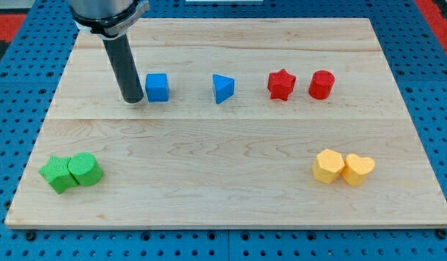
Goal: Place the blue blocks parallel to each other in a line
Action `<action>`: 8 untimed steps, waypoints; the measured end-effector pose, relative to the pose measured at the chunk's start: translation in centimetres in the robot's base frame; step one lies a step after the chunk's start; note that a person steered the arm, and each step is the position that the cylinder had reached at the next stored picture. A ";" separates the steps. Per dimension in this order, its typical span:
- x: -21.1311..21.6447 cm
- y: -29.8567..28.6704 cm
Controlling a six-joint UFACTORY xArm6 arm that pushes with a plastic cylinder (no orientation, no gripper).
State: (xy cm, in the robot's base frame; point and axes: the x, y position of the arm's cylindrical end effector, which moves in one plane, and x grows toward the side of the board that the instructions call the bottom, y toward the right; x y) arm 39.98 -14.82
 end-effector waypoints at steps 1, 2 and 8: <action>0.0 0.8; -0.1 0.8; -1.6 3.0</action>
State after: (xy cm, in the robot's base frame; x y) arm 38.42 -11.79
